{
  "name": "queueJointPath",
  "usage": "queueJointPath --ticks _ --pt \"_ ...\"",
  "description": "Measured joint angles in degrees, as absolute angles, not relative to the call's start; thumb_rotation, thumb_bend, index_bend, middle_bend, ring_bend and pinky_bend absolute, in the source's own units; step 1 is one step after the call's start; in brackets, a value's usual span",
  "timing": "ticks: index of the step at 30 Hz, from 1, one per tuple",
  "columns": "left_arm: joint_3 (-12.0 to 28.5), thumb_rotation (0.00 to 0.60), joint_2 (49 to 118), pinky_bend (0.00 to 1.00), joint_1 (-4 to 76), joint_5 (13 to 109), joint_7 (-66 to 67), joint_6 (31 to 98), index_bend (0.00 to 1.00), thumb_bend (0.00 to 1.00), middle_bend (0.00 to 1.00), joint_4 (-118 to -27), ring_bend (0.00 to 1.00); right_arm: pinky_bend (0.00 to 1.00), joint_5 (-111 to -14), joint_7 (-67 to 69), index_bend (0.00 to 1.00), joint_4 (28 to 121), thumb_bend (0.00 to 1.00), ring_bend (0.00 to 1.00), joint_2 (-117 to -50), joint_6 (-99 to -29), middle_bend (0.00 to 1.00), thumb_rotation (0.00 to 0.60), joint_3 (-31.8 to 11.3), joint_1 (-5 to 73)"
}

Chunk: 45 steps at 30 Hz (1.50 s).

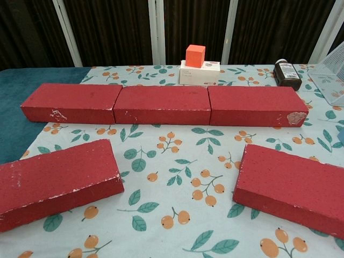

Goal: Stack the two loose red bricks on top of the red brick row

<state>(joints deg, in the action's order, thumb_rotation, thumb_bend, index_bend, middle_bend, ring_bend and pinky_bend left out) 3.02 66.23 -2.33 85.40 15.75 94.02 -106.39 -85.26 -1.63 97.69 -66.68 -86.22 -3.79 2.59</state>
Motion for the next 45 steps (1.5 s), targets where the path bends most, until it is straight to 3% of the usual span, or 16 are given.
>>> queueJointPath --ticks 26,45 --pt "2.56 0.6 66.06 0.12 -1.9 87.13 15.19 93.45 0.06 0.0 0.0 -106.15 0.0 0.0 -87.32 5.05 0.0 100.66 0.05 0.0 -67.56 -85.42 0.01 0.6 -1.96 2.21" --pt "3.36 0.6 65.38 0.12 -0.82 84.27 13.75 91.04 0.06 0.0 0.0 -105.67 0.0 0.0 -75.55 -19.41 0.0 114.48 0.05 0.0 -73.05 -77.48 0.01 0.6 -1.28 5.12"
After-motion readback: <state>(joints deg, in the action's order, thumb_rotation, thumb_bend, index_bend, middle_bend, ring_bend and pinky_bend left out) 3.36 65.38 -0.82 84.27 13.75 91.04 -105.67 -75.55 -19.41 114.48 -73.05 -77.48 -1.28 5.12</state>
